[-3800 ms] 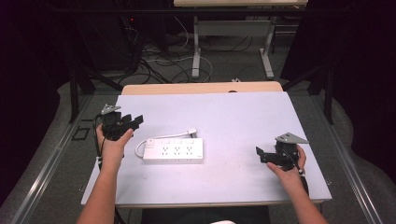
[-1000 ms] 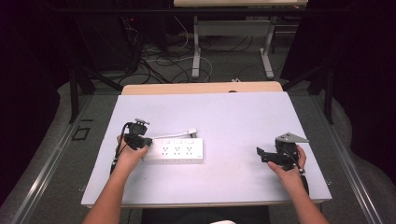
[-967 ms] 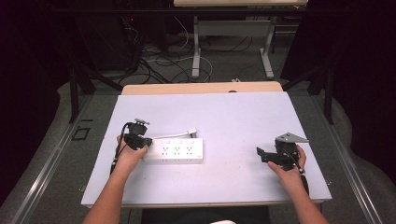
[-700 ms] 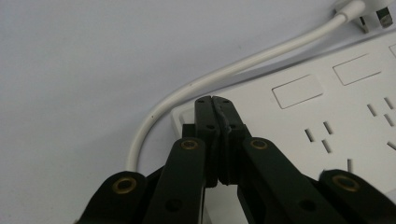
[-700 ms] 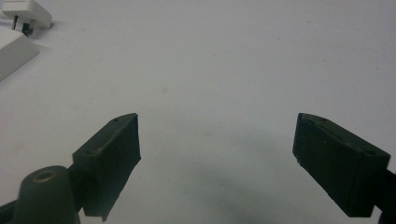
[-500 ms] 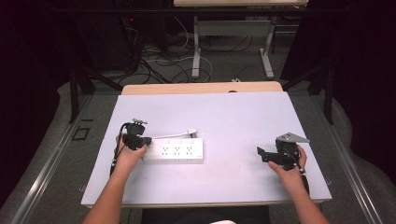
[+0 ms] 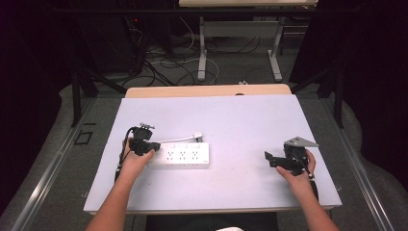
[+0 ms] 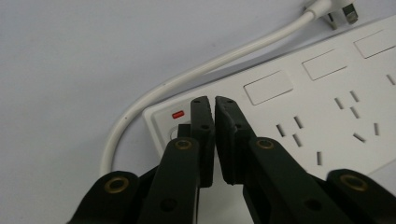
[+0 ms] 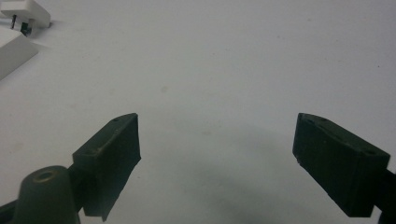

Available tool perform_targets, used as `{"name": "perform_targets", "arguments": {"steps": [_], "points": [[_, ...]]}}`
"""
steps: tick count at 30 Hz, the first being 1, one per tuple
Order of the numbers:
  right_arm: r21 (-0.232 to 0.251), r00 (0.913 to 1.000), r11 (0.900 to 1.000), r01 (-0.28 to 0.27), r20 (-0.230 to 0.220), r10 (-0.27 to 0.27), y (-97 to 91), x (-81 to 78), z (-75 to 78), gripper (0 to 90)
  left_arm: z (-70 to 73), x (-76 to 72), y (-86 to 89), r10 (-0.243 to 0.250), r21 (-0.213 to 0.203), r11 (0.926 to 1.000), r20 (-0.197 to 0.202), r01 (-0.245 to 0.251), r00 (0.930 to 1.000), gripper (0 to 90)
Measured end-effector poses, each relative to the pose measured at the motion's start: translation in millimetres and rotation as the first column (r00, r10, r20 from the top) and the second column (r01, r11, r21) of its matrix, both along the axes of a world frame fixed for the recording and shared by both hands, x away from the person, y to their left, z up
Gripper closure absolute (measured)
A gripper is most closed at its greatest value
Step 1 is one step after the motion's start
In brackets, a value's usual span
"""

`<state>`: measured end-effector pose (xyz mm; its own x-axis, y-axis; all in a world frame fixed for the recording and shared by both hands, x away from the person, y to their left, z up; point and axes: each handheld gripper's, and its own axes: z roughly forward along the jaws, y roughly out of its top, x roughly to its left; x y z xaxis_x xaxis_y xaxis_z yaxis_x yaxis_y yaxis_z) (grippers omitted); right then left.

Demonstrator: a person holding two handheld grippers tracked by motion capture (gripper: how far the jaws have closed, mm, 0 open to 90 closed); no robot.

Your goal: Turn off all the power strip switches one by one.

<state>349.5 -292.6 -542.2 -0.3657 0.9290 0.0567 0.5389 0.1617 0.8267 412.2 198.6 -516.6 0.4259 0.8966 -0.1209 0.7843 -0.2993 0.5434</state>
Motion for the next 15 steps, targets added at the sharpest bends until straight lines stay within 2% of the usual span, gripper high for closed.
{"name": "perform_targets", "arguments": {"steps": [2,3,4,5,8,12,14,15], "points": [[0.000,1.0000,1.0000,-0.001,0.000,0.001,0.1,-0.1,0.1,14.5,1.8,0.1,-0.2,-0.025,-0.018,0.9995,-0.009,0.025,0.9997,83.9],[0.002,1.0000,1.0000,0.000,0.000,0.000,0.3,-0.1,0.2,14.5,2.3,-0.9,-2.0,-0.016,-0.036,0.9992,-0.005,0.016,0.9999,83.8],[0.002,1.0000,1.0000,0.000,0.000,0.000,0.3,-0.1,0.2,14.5,3.5,-1.1,-2.2,-0.040,-0.041,0.9984,0.001,0.040,0.9992,83.8],[0.001,1.0000,1.0000,-0.001,0.000,0.001,0.1,-0.1,0.1,14.5,4.2,-2.2,-4.3,-0.030,-0.054,0.9981,0.006,0.030,0.9995,82.5],[0.001,1.0000,1.0000,0.000,0.001,0.000,0.1,0.0,0.1,14.5,7.7,-3.6,-7.5,-0.040,-0.074,0.9965,0.004,0.040,0.9992,82.2],[0.000,1.0000,1.0000,0.000,0.002,0.000,0.1,-0.1,0.3,14.5,10.8,-5.6,-11.4,-0.068,-0.076,0.9947,0.030,0.070,0.9972,82.0],[-0.005,1.0000,1.0000,-0.002,0.006,0.002,-0.3,0.1,0.2,14.5,11.7,-7.2,-14.3,-0.068,-0.075,0.9946,0.045,0.072,0.9966,82.1],[-0.005,1.0000,1.0000,-0.002,0.007,0.003,-0.2,0.1,0.2,14.5,12.2,-8.1,-15.7,-0.062,-0.083,0.9945,0.039,0.065,0.9973,82.3]]}}
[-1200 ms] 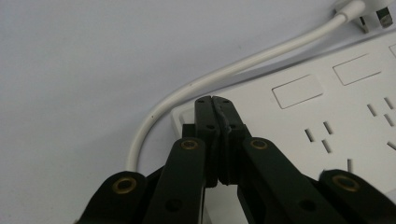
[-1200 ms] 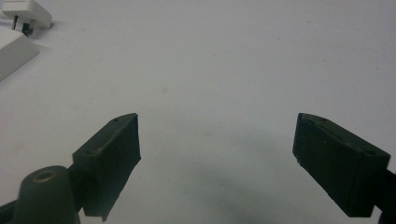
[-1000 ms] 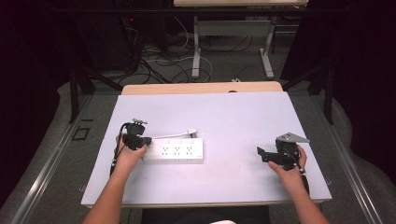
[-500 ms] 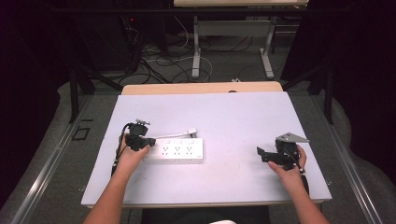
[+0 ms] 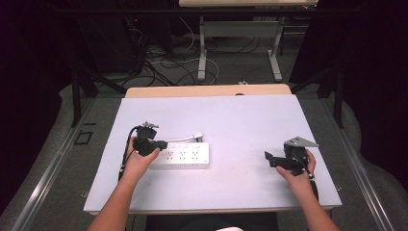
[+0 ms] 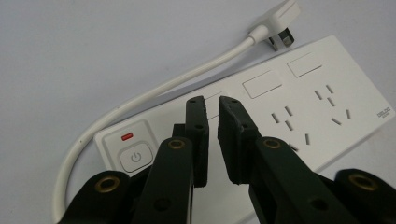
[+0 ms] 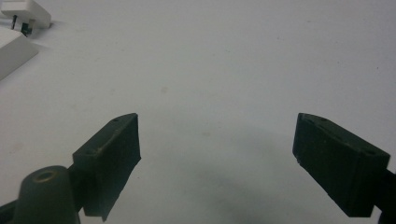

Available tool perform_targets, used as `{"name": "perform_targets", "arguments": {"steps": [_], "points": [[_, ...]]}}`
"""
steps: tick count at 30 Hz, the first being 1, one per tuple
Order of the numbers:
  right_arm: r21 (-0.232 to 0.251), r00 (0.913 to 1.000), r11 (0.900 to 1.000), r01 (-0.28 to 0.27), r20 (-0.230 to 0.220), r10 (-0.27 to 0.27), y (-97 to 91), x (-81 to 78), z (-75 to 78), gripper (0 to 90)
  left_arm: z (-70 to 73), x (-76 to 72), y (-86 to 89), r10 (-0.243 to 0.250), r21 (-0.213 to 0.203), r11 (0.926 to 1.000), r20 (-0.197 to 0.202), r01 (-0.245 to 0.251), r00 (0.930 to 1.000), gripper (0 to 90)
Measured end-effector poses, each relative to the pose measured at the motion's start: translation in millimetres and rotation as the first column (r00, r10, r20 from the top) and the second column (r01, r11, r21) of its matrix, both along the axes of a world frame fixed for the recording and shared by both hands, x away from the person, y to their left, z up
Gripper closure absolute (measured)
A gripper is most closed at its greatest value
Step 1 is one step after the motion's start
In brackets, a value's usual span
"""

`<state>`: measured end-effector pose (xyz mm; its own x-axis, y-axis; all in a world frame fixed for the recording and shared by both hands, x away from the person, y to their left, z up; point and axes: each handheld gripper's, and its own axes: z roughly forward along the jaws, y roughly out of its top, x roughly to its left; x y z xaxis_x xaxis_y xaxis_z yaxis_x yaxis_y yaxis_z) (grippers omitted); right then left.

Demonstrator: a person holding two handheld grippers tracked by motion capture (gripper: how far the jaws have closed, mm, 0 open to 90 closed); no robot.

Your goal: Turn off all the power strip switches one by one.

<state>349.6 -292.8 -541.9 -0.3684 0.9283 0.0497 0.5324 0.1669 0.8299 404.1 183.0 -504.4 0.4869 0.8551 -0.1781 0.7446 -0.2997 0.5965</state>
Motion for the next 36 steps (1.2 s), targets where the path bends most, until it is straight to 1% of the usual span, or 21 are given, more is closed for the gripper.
{"name": "perform_targets", "arguments": {"steps": [1,2,3,4,5,6,7,8,9,12,16,17,18,20,24,26,27,28,29,31,36], "points": [[-0.001,1.0000,1.0000,0.001,0.001,-0.001,0.0,-0.1,0.2,14.5,0.6,0.3,0.4,-0.013,0.009,0.9999,0.002,0.013,0.9999,82.5],[-0.004,1.0000,1.0000,0.002,-0.001,-0.002,0.0,-0.3,0.4,14.5,0.5,0.2,-0.2,-0.013,0.006,0.9999,0.005,0.013,0.9999,82.6],[0.002,1.0000,1.0000,0.002,-0.001,-0.002,0.4,-0.2,0.2,14.5,0.5,-0.4,-1.4,-0.001,-0.003,1.0000,0.002,0.001,1.0000,82.8],[0.004,1.0000,1.0000,0.001,-0.002,-0.001,0.5,-0.2,0.4,14.5,1.0,-0.3,-1.7,-0.003,-0.006,1.0000,-0.001,0.003,1.0000,83.2],[0.004,1.0000,1.0000,0.001,-0.001,-0.001,0.6,-0.3,0.4,14.5,0.7,-0.4,-2.8,0.002,-0.022,0.9997,-0.002,-0.002,1.0000,83.5],[0.004,1.0000,1.0000,0.001,0.000,-0.001,0.6,-0.4,0.5,14.5,1.7,0.4,-2.4,-0.018,-0.018,0.9997,-0.004,0.018,0.9998,83.9],[-0.001,1.0000,1.0000,-0.001,0.002,0.001,0.4,-0.2,0.2,14.5,2.0,0.5,-3.2,-0.021,-0.020,0.9996,-0.006,0.021,0.9998,84.3],[-0.001,1.0000,1.0000,-0.001,0.002,0.001,0.4,-0.2,0.2,14.5,1.5,0.0,-5.7,-0.005,-0.025,0.9997,0.001,0.005,1.0000,84.3],[-0.002,1.0000,1.0000,-0.001,0.003,0.001,0.3,-0.1,0.1,14.5,1.4,0.5,-7.0,-0.008,-0.017,0.9998,0.007,0.009,0.9999,84.7],[-0.002,1.0000,1.0000,0.001,0.002,-0.001,0.8,-0.1,0.2,14.5,0.9,2.4,-10.8,-0.021,-0.004,0.9998,0.005,0.021,0.9998,85.1],[-0.002,1.0000,1.0000,0.006,0.001,-0.006,1.5,-0.5,0.5,14.5,-1.8,5.3,-17.1,-0.004,0.003,1.0000,0.006,0.004,1.0000,85.1],[-0.001,1.0000,1.0000,0.008,0.001,-0.008,1.6,-0.8,0.9,14.5,-2.1,5.7,-18.3,0.003,-0.003,1.0000,-0.003,-0.003,1.0000,85.1],[-0.004,1.0000,1.0000,0.007,0.000,-0.007,1.4,-1.1,1.1,14.5,-3.1,7.5,-19.0,-0.006,0.005,1.0000,0.003,0.006,1.0000,85.1],[-0.005,1.0000,1.0000,0.008,-0.001,-0.008,1.4,-1.5,1.5,14.5,-4.2,9.6,-21.0,-0.005,0.009,0.9999,-0.008,0.005,1.0000,85.1],[-0.006,1.0000,0.9999,0.009,-0.001,-0.009,1.4,-1.5,1.5,14.5,-7.0,12.5,-24.9,0.015,0.001,0.9999,-0.010,-0.015,0.9998,85.1],[0.000,1.0000,1.0000,0.003,-0.001,-0.003,1.7,-1.6,1.4,14.5,-7.3,14.5,-24.6,0.010,0.003,0.9999,-0.009,-0.010,0.9999,85.1],[0.000,1.0000,1.0000,0.003,-0.002,-0.003,1.9,-1.7,1.4,14.6,-8.2,14.9,-25.5,0.021,-0.011,0.9997,-0.013,-0.021,0.9997,85.1],[-0.002,1.0000,1.0000,0.003,0.002,-0.003,1.7,-1.3,1.2,14.6,-8.3,15.6,-25.3,0.018,-0.017,0.9997,-0.022,-0.019,0.9996,85.2],[-0.004,1.0000,1.0000,0.005,0.003,-0.005,1.5,-1.3,1.1,14.5,-8.6,16.3,-25.3,0.014,-0.006,0.9999,-0.013,-0.014,0.9998,85.3],[-0.007,1.0000,0.9999,0.008,-0.001,-0.008,1.3,-1.5,1.3,14.6,-9.8,16.5,-27.2,0.025,-0.020,0.9995,-0.016,-0.026,0.9995,85.3],[-0.004,1.0000,1.0000,0.005,0.002,-0.005,2.0,-1.3,1.1,14.6,-11.8,17.8,-29.7,0.014,-0.002,0.9999,-0.016,-0.014,0.9998,85.7]]}}
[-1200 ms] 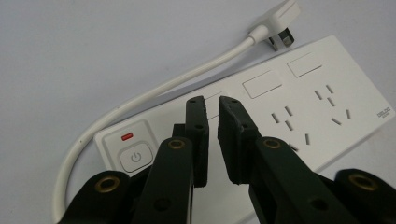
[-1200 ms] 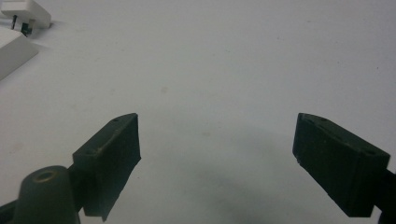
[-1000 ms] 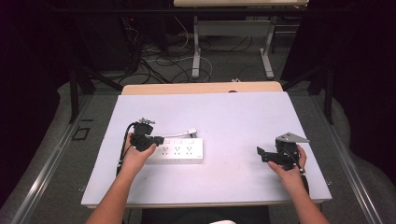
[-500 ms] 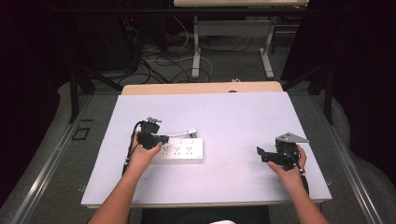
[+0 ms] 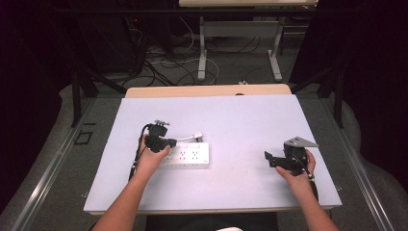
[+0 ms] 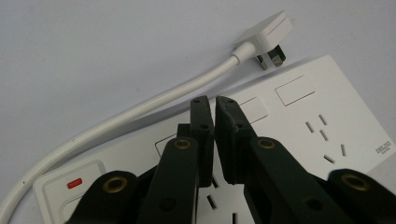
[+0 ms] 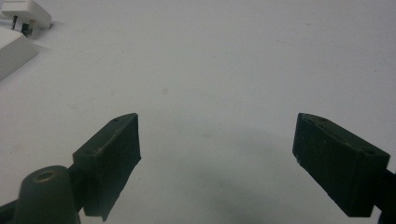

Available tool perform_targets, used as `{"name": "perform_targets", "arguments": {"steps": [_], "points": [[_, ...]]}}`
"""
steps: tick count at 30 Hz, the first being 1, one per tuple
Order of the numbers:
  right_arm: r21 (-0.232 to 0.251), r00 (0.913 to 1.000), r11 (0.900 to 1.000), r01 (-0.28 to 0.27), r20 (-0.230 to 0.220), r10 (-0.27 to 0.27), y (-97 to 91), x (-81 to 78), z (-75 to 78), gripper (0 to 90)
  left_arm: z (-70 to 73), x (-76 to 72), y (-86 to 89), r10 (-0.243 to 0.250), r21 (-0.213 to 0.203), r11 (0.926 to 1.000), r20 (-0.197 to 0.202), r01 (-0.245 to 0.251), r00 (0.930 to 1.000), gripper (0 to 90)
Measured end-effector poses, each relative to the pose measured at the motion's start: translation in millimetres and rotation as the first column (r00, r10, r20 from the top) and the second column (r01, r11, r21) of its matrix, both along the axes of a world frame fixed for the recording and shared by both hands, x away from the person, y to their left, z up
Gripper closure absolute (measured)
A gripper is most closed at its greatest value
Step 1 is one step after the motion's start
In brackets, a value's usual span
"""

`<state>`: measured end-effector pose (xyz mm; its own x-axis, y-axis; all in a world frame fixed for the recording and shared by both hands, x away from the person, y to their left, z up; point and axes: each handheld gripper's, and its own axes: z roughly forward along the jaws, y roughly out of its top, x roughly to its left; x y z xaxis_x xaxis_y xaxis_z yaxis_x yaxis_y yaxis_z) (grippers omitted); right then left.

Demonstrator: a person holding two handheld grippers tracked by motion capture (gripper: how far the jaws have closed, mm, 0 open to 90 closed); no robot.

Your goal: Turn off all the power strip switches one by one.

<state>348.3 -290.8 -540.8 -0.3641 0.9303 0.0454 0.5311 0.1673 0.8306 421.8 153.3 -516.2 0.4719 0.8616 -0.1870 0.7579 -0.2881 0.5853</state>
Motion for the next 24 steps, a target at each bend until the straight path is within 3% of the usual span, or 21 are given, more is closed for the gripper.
{"name": "perform_targets", "arguments": {"steps": [9,16,24], "points": [[0.002,1.0000,1.0000,0.000,-0.001,0.000,0.3,0.1,-0.2,14.6,-3.7,1.5,-1.1,-0.002,0.012,0.9999,-0.010,0.002,1.0000,85.8],[0.001,1.0000,1.0000,-0.001,-0.001,0.001,0.2,0.1,-0.2,14.6,-4.9,1.1,-1.2,0.001,0.035,0.9994,0.008,-0.002,1.0000,87.0],[0.002,1.0000,1.0000,-0.001,-0.001,0.001,0.2,0.1,-0.3,14.6,-5.0,0.8,-1.3,0.007,0.033,0.9994,0.005,-0.007,1.0000,87.0]]}}
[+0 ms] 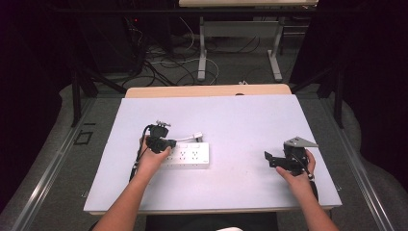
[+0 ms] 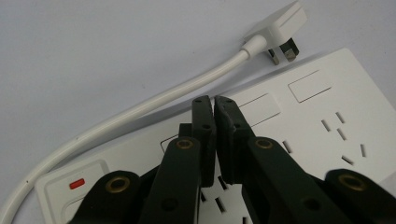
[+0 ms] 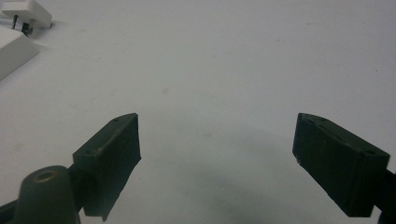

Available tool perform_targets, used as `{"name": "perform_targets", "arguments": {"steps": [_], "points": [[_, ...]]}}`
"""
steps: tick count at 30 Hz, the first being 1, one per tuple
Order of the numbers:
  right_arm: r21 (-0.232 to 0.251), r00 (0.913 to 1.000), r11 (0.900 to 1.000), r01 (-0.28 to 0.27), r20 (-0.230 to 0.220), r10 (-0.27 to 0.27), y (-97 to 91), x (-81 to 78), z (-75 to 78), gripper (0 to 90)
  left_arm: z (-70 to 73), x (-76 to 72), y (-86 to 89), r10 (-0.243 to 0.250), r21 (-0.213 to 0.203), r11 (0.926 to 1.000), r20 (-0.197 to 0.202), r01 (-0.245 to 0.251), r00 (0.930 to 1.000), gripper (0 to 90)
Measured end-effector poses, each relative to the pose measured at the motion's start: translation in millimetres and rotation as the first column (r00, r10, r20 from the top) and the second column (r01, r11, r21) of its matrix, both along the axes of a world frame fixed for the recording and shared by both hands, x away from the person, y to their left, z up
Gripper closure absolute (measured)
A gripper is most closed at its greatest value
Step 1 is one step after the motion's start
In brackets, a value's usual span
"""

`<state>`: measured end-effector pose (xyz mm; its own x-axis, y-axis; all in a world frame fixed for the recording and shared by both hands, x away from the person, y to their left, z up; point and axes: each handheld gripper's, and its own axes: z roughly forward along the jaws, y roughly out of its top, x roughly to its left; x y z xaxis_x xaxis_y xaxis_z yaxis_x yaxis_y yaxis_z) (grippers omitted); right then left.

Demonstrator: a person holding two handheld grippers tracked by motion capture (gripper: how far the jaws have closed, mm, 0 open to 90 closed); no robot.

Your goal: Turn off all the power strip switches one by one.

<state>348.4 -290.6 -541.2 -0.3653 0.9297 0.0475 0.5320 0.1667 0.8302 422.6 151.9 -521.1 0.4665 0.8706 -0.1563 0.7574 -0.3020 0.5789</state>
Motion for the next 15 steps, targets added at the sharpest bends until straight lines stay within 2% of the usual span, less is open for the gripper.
{"name": "perform_targets", "arguments": {"steps": [5,9,10,11,13,15], "points": [[0.001,1.0000,1.0000,-0.002,0.004,0.002,-0.9,0.3,0.0,14.7,-0.6,-0.6,-0.3,0.009,-0.013,0.9999,-0.002,-0.009,1.0000,87.2],[0.006,1.0000,1.0000,-0.001,0.002,0.001,-0.8,0.2,0.0,14.7,-1.1,-0.3,0.5,-0.009,0.006,0.9999,-0.002,0.009,1.0000,89.9],[0.007,1.0000,1.0000,-0.001,0.001,0.001,-0.7,0.1,0.1,14.7,-2.7,-0.5,-0.4,-0.006,-0.024,0.9997,-0.017,0.006,0.9998,90.0],[0.007,1.0000,1.0000,-0.001,0.001,0.001,-0.7,0.1,0.1,14.7,-4.0,0.5,0.6,-0.029,-0.054,0.9982,-0.032,0.027,0.9991,90.0],[0.003,1.0000,1.0000,0.000,0.002,0.000,-0.7,-0.1,0.2,14.7,-4.3,-0.8,-1.5,-0.015,-0.052,0.9985,-0.024,0.013,0.9996,90.0],[0.005,1.0000,1.0000,-0.006,0.002,0.006,-0.7,-0.1,0.2,14.7,-4.0,-0.9,-1.6,-0.022,-0.041,0.9989,-0.020,0.021,0.9996,90.0]]}}
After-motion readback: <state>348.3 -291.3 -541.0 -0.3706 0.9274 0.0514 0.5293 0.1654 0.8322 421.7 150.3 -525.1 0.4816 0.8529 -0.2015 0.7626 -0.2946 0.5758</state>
